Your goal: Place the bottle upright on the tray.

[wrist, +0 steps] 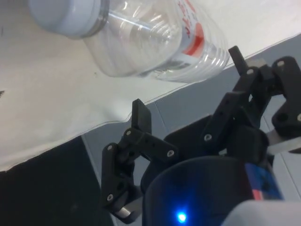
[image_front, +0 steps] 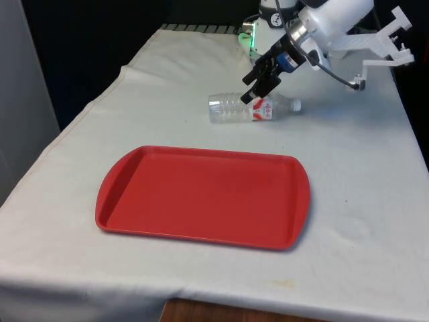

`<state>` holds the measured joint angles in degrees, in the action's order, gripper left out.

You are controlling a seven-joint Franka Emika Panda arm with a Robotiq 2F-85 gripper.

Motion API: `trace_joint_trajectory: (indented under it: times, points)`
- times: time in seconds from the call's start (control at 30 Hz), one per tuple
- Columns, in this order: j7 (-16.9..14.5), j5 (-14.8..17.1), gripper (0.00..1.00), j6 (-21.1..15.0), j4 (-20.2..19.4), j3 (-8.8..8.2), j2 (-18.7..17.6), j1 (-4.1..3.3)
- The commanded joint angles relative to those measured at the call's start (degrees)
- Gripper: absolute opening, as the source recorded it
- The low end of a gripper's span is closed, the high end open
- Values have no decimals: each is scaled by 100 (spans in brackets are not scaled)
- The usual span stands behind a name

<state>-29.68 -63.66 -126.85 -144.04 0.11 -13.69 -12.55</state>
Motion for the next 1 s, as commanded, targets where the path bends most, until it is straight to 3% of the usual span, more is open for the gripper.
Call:
trace_joint_trajectory:
  times: [0.0,0.1,0.37,0.4,0.63,0.73,0.97]
  points:
    - [69,-69,100,23,29,-11,-23,-17]
    - [40,-17,100,0,23,0,-40,0]
    - [493,-286,100,6,80,0,-195,-23]
    - [390,-206,100,6,46,6,-155,0]
    - [894,-481,100,0,149,29,-395,-29]
    - [934,-441,100,0,160,63,-441,-11]
    - [1169,-487,100,-6,201,138,-453,-52]
